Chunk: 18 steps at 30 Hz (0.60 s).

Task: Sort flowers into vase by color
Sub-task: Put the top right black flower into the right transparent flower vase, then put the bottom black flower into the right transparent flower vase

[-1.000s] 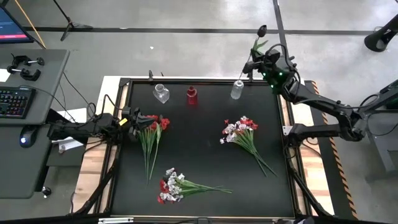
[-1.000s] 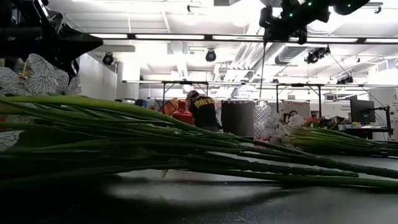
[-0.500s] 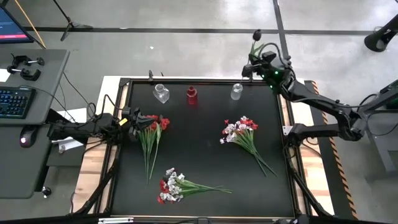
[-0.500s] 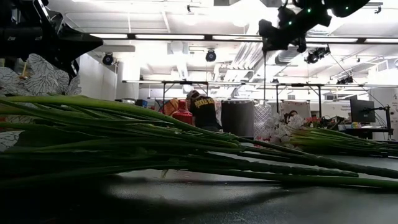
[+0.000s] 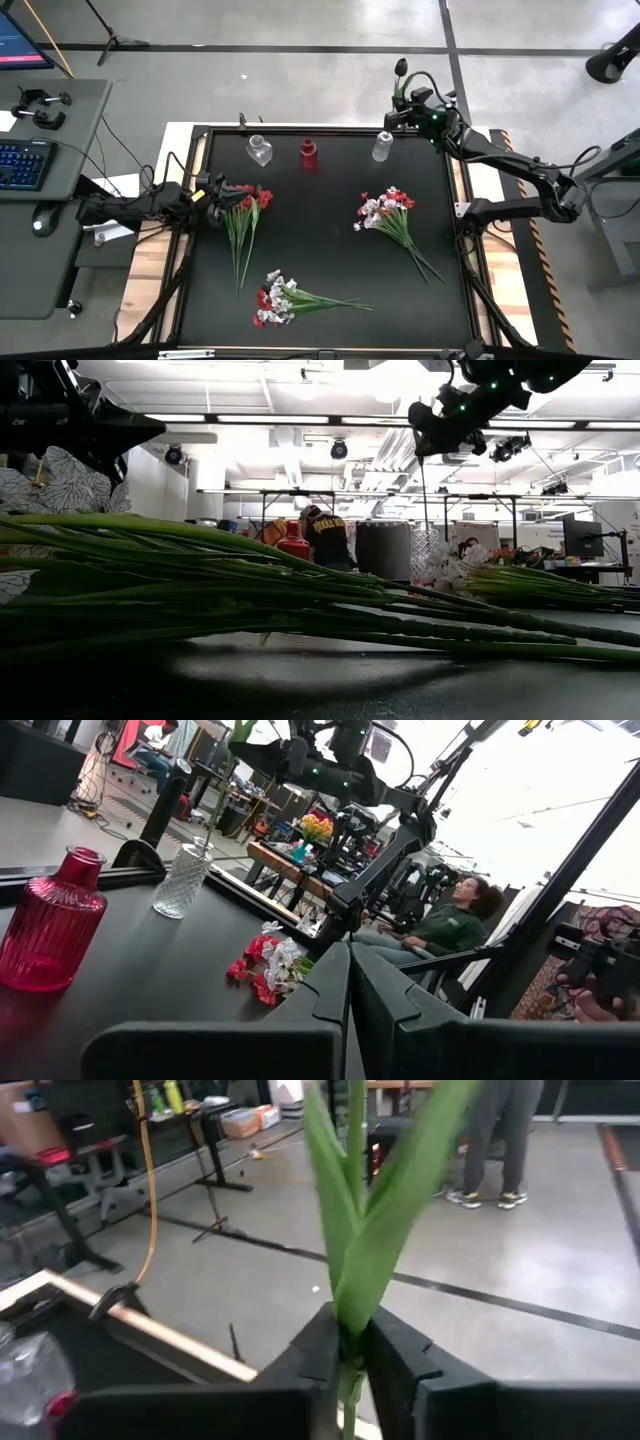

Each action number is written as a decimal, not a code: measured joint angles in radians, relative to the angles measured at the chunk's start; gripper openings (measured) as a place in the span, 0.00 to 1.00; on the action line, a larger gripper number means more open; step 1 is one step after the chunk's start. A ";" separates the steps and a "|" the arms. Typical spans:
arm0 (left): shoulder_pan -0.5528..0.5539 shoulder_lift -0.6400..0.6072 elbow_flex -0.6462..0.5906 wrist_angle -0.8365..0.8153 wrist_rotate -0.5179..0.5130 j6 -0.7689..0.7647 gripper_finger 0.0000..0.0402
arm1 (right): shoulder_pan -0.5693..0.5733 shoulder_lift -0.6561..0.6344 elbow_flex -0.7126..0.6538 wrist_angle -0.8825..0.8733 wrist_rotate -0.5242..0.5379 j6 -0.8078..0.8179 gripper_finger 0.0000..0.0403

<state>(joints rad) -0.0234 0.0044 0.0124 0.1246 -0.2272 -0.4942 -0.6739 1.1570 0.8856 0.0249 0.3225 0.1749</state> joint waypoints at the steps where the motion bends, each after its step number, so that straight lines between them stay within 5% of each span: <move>1: 0.000 0.000 0.000 0.000 0.000 0.000 0.00 | 0.000 -0.004 0.000 -0.011 -0.012 0.001 0.12; 11: 0.000 0.000 0.000 0.000 0.000 0.000 0.00 | 0.028 -0.045 0.020 -0.221 -0.054 0.035 0.51; 18: 0.000 0.000 0.000 0.000 0.000 0.000 0.00 | 0.029 -0.055 0.168 -0.620 -0.229 0.000 0.62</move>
<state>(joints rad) -0.0231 0.0040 0.0124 0.1245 -0.2272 -0.4942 -0.6453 1.1019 1.0537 -0.5949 0.0938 0.1752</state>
